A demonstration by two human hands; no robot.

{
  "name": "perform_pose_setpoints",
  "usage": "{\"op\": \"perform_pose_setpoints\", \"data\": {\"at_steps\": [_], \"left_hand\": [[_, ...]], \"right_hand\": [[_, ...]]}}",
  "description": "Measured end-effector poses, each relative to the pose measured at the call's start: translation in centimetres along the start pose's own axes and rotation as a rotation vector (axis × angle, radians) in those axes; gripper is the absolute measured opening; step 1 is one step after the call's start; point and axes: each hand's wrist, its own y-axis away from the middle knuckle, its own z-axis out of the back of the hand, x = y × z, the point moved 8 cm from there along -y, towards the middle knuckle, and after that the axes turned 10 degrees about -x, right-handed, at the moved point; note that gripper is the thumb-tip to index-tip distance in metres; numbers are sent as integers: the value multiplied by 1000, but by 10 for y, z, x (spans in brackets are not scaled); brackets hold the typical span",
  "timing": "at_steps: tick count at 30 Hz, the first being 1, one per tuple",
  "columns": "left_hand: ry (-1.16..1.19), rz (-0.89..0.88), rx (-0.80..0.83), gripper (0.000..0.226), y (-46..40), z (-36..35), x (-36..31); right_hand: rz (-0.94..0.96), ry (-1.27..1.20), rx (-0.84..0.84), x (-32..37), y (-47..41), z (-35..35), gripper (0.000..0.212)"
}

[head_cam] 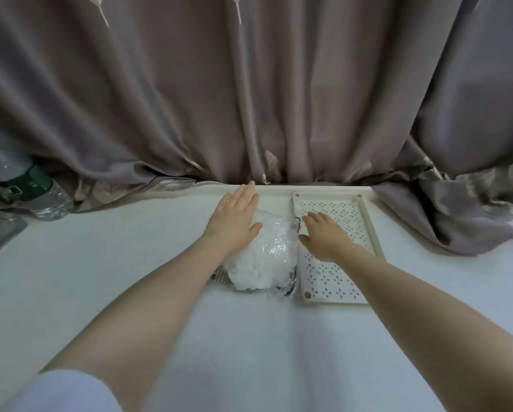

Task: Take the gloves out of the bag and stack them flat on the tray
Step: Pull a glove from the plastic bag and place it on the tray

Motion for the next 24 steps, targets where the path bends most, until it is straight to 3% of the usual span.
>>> {"op": "perform_pose_setpoints", "data": {"at_steps": [6,9,12,15,18,22,24], "left_hand": [[116,-54,223,65,-2,-46,3],[168,-64,365,86,1,-67,2],[263,-2,370,100,0,-73,3],[412,69,356,94,-6,-70,5],[407,0,395,90,-4,-72,2],[317,-87,418,77,3,-84,4],[339,-76,394,72,4,-89,7]], "right_hand": [[-209,-364,137,-5,-16,-35,50],[-434,-795,133,-5,-24,-46,59],[-601,-1071,141,-4,-28,-57,66],[-563,-1171,283,9,-27,-63,74],[-368,-947,497,37,-19,-63,75],[-120,-480,156,42,-39,-43,82],[110,-314,38,59,-42,-34,61]]}}
